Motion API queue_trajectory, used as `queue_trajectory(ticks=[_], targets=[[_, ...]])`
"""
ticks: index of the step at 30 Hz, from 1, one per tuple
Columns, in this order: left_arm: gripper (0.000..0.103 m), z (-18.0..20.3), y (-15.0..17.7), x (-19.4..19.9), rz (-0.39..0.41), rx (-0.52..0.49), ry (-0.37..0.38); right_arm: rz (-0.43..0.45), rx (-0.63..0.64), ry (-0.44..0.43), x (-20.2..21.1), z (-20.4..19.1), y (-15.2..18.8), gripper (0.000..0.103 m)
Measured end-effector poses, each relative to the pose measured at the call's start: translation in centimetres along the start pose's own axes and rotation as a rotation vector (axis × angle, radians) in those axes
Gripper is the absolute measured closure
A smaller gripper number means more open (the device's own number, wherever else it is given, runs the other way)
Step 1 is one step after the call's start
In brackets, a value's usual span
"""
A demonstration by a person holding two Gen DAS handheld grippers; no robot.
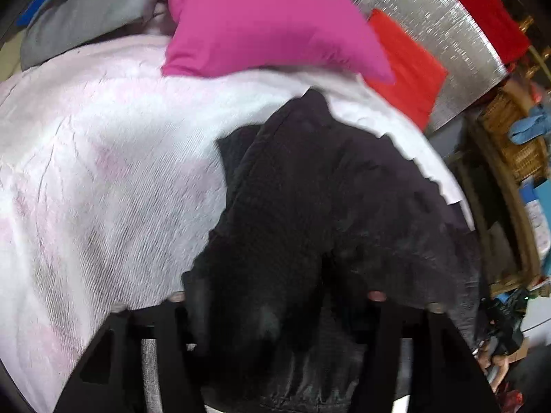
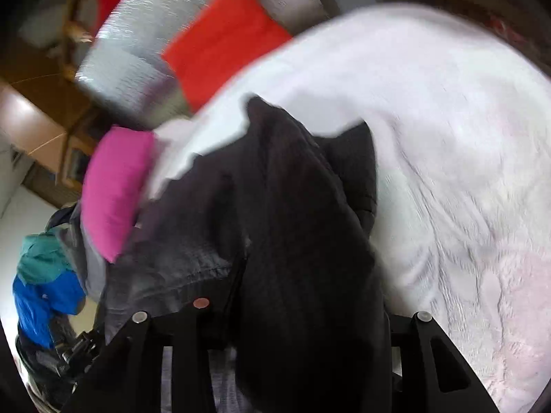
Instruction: Fold large clothes
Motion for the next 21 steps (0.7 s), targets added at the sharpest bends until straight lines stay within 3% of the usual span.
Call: queue_trajectory(ticks=[3,7,13,16,21], targets=[[0.030,-0.7,0.2,0.3,-0.002,0.010,-0.024,-0.005,-0.020,0.019,1.2,0.5,0.2,0.046],[0.030,-1.0,-0.3,2.4,0.075,-0.006,-0.117,0.034,-0.001,0.063,2.7,-0.3,0.0,0.039],[0.028,-1.6,0.0,7.1,0.253,-0.018,-0.269,0.231,0.069,0.180,9.6,-1.4,0.1,0.025],[0.024,-1.0,1.5,9.8,0.321,-0.011,-0.266,0.265,0.034,0.114,12.2,-2.0,1.6,0.023],[0.020,0.5,5.8,11.6,0.322,-0.069,-0.194,0.247,-0.023,-0.035,13.5,-3.0,6.2,0.019]])
Point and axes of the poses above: each gripper's, at about its wrist camera, not at the fingertips, and x roughly against the way its jaws point, z to its right, y to its underside, the point moved 8 cm from there along -x, roughly the way its jaws point, and after that the axes turned 9 degrees about -y, right-handed, at the moved point
